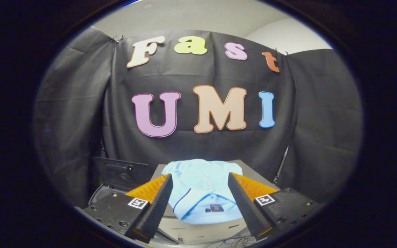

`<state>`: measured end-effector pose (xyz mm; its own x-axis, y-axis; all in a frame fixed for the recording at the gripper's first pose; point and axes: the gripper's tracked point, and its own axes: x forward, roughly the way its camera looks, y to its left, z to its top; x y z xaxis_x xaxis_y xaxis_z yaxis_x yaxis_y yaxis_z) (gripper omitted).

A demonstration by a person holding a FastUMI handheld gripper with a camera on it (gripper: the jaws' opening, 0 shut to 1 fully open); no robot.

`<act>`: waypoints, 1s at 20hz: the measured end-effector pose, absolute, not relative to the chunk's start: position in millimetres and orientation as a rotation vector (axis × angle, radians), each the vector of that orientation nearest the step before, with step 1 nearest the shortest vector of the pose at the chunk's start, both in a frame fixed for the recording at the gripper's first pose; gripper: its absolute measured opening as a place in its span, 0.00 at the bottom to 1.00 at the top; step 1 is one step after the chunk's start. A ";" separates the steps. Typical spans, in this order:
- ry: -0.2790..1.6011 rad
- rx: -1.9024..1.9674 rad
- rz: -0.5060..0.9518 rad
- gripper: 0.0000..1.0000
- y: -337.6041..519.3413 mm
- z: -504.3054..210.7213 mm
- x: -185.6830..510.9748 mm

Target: Put the clothes into the washing machine and then close the washing machine lid.

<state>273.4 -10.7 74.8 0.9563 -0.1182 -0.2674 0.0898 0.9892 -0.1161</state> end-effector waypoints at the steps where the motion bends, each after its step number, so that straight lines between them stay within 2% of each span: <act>1: 0.306 -0.116 -0.095 0.97 -8.2 69.6 289.2; 4: 0.454 -0.152 -0.107 0.97 -14.4 28.5 323.8; 6: 0.531 -0.187 -0.189 0.97 -34.7 7.4 341.0; 8: 0.610 -0.186 -0.201 0.97 -46.3 -15.0 354.6; 12: 0.712 -0.136 -0.247 0.98 -68.9 -47.6 371.7; 14: 0.788 -0.153 -0.211 0.98 -66.3 -67.2 368.2; 16: 0.780 -0.085 -0.183 0.98 -64.0 -72.3 377.3; 20: 0.798 -0.074 -0.169 0.55 -70.0 -69.5 376.4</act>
<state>376.4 -70.0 -69.5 0.6856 -0.1787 -0.7057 0.1228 0.9839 -0.1298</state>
